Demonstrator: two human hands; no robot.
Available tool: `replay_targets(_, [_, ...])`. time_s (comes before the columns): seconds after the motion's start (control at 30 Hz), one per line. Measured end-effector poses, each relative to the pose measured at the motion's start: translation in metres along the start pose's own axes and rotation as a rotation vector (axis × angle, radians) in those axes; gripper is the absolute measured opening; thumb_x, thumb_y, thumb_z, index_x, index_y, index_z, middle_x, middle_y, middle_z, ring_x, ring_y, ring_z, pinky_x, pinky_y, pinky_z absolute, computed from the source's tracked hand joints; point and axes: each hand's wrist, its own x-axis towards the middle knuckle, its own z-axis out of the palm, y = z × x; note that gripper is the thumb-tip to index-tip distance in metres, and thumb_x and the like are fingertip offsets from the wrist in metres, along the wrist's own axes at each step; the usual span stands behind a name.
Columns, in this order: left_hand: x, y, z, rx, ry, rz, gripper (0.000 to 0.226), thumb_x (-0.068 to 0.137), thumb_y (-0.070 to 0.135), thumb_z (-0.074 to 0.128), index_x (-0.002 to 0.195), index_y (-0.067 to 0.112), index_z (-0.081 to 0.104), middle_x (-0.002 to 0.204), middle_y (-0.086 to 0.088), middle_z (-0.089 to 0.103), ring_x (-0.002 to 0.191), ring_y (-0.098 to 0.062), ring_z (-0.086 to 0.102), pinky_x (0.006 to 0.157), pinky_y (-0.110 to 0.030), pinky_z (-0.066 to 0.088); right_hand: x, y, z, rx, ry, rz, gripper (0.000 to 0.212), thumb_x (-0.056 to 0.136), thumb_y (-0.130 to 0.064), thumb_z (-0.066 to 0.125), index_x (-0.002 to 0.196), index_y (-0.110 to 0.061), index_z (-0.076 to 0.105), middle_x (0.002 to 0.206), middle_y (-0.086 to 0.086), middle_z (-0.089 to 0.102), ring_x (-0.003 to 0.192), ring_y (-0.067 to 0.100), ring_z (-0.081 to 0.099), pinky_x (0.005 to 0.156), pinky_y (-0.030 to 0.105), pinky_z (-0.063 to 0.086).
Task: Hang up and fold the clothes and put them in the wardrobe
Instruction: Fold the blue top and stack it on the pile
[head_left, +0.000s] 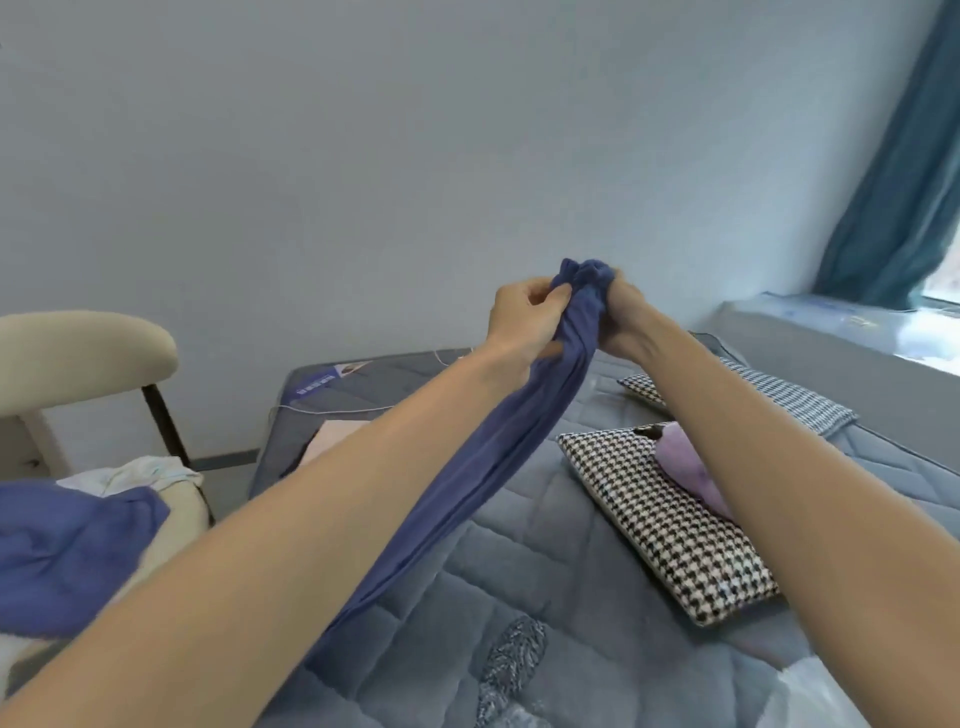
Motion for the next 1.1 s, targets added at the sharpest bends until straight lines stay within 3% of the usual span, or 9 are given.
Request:
replay_targets(0.13, [-0.011, -0.022, 0.044, -0.079, -0.066, -0.077, 0.018, 0.098, 0.013, 0.052, 0.083, 0.012, 0.062, 0.075, -0.001, 0.062, 0.068, -0.013, 0.059, 0.063, -0.028, 0.056, -0.016, 0.0, -0.049, 0.031, 0.159, 0.111, 0.032, 0.096, -0.019, 0.039, 0.069, -0.014, 0.054, 0.068, 0.005, 0.062, 0.066, 0.02, 0.058, 0.069, 0.031, 0.048])
replay_targets(0.2, [-0.021, -0.037, 0.054, -0.101, -0.075, -0.128, 0.022, 0.099, 0.014, 0.05, 0.078, 0.015, 0.059, 0.073, 0.0, 0.06, 0.062, -0.01, 0.057, 0.05, -0.02, 0.052, -0.019, 0.009, -0.066, 0.008, 0.214, 0.146, 0.033, 0.098, -0.022, 0.033, 0.068, -0.017, 0.047, 0.059, 0.001, 0.06, 0.066, 0.018, 0.051, 0.065, 0.031, 0.042])
replay_targets(0.3, [-0.035, -0.064, 0.059, -0.059, -0.087, -0.147, 0.022, 0.1, 0.013, 0.048, 0.081, 0.012, 0.06, 0.073, 0.0, 0.058, 0.063, -0.009, 0.054, 0.055, -0.022, 0.051, -0.027, 0.029, -0.077, -0.062, 0.247, 0.23, 0.036, 0.1, -0.023, 0.029, 0.07, -0.018, 0.047, 0.059, 0.001, 0.06, 0.068, 0.017, 0.05, 0.064, 0.032, 0.041])
replay_targets(0.43, [-0.05, -0.105, 0.046, -0.014, -0.082, -0.219, 0.013, 0.099, 0.011, 0.048, 0.095, 0.006, 0.059, 0.09, -0.01, 0.061, 0.08, -0.018, 0.057, 0.079, -0.04, 0.054, -0.033, 0.066, -0.077, -0.507, 0.136, 0.289, 0.021, 0.102, -0.015, 0.029, 0.089, -0.023, 0.044, 0.09, 0.007, 0.054, 0.079, 0.021, 0.05, 0.081, 0.042, 0.042])
replay_targets(0.57, [-0.071, -0.153, 0.021, -0.085, -0.033, -0.439, 0.016, 0.1, 0.01, 0.046, 0.089, 0.006, 0.056, 0.087, -0.01, 0.058, 0.071, -0.015, 0.057, 0.055, -0.022, 0.053, -0.031, 0.11, -0.063, -0.841, -0.015, 0.288, 0.022, 0.098, -0.004, 0.027, 0.107, -0.02, 0.039, 0.098, 0.008, 0.05, 0.081, 0.019, 0.047, 0.075, 0.035, 0.041])
replay_targets(0.63, [-0.084, -0.178, 0.007, -0.166, -0.018, -0.558, 0.012, 0.101, 0.009, 0.044, 0.098, 0.003, 0.054, 0.091, -0.011, 0.059, 0.073, -0.016, 0.058, 0.058, -0.023, 0.054, -0.03, 0.134, -0.052, -0.98, -0.097, 0.274, 0.026, 0.093, 0.003, 0.027, 0.106, -0.016, 0.04, 0.093, 0.006, 0.048, 0.082, 0.017, 0.044, 0.063, 0.027, 0.036])
replay_targets(0.73, [-0.1, -0.213, -0.012, -0.229, -0.006, -0.678, 0.011, 0.101, 0.011, 0.044, 0.099, 0.005, 0.053, 0.095, -0.009, 0.061, 0.081, -0.019, 0.062, 0.075, -0.033, 0.057, -0.027, 0.175, -0.033, -1.081, -0.246, 0.26, 0.027, 0.088, 0.012, 0.029, 0.097, -0.01, 0.042, 0.083, 0.005, 0.045, 0.079, 0.018, 0.043, 0.056, 0.02, 0.034])
replay_targets(0.83, [-0.115, -0.246, -0.033, -0.221, 0.024, -0.745, 0.01, 0.101, 0.012, 0.045, 0.097, 0.007, 0.053, 0.099, -0.007, 0.061, 0.092, -0.021, 0.062, 0.088, -0.037, 0.053, -0.024, 0.219, -0.018, -1.184, -0.343, 0.299, 0.027, 0.088, 0.008, 0.032, 0.087, -0.017, 0.044, 0.098, 0.011, 0.05, 0.091, 0.02, 0.045, 0.071, 0.029, 0.037])
replay_targets(1.1, [-0.146, -0.311, -0.084, -0.105, 0.063, -0.934, 0.009, 0.1, 0.009, 0.046, 0.094, 0.005, 0.051, 0.098, -0.008, 0.06, 0.089, -0.018, 0.062, 0.078, -0.03, 0.054, -0.034, 0.317, 0.03, -1.375, -0.559, 0.446, 0.027, 0.092, 0.0, 0.032, 0.112, -0.012, 0.047, 0.12, 0.018, 0.058, 0.1, 0.032, 0.054, 0.082, 0.04, 0.043])
